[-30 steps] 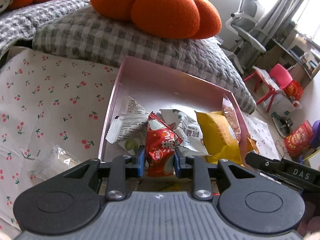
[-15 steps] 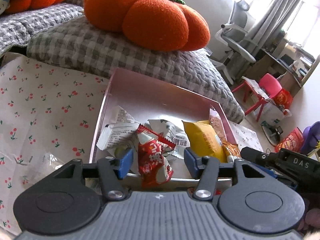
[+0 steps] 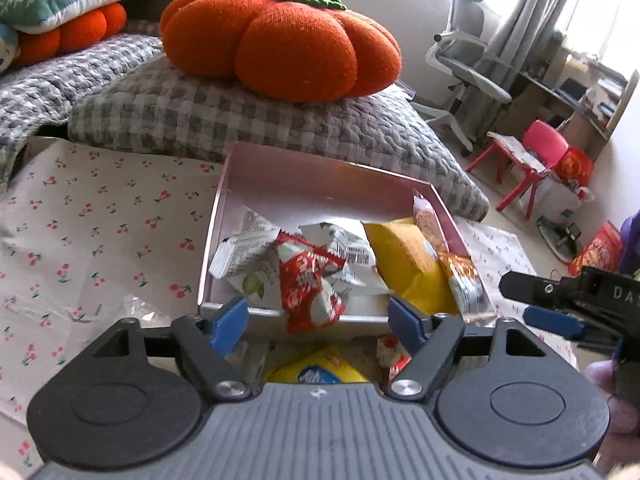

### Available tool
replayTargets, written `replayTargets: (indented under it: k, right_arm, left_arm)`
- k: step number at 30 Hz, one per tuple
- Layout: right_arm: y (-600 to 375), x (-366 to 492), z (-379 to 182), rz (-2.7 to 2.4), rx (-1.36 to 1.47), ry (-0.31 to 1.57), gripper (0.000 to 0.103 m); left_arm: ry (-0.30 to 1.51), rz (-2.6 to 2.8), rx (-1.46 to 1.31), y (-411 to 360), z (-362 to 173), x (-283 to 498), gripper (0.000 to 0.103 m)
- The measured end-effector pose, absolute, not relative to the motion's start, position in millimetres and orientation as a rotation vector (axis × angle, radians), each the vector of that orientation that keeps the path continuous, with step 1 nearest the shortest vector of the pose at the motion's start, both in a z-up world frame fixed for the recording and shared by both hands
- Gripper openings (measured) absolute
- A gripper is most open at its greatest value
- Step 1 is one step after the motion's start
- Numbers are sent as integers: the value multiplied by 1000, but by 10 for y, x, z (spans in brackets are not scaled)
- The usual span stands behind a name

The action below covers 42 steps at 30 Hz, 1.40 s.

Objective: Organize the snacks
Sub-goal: 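Open both tools to release the packets into the box, then withdraw both tools and grasp white cake packet with left tool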

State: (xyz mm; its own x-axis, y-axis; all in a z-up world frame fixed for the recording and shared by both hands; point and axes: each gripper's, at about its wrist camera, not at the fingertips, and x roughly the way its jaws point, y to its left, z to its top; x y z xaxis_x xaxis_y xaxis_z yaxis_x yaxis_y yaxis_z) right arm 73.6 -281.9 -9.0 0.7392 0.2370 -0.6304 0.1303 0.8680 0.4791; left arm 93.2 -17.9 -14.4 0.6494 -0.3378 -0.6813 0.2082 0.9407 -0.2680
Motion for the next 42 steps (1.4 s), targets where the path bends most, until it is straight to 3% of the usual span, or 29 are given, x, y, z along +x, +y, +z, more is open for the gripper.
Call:
replayTargets:
  k: [4,12,30,42]
  right_arm:
    - [-2833,615,-29,66,500,757,84]
    - [-2866,358,-13,60,476,782,89]
    - [-2495,-85,-132,116,219,780,94]
    - [-2319,-133,-212,120,179,805,95]
  left_arm:
    - [805,-299,-128,-149,-113,813,90]
    - [813,-288,-107,-11,-101,627,100]
    - [824,-235,-38,383,-253,288,102]
    - [859,-326,76,28,-465,50,102]
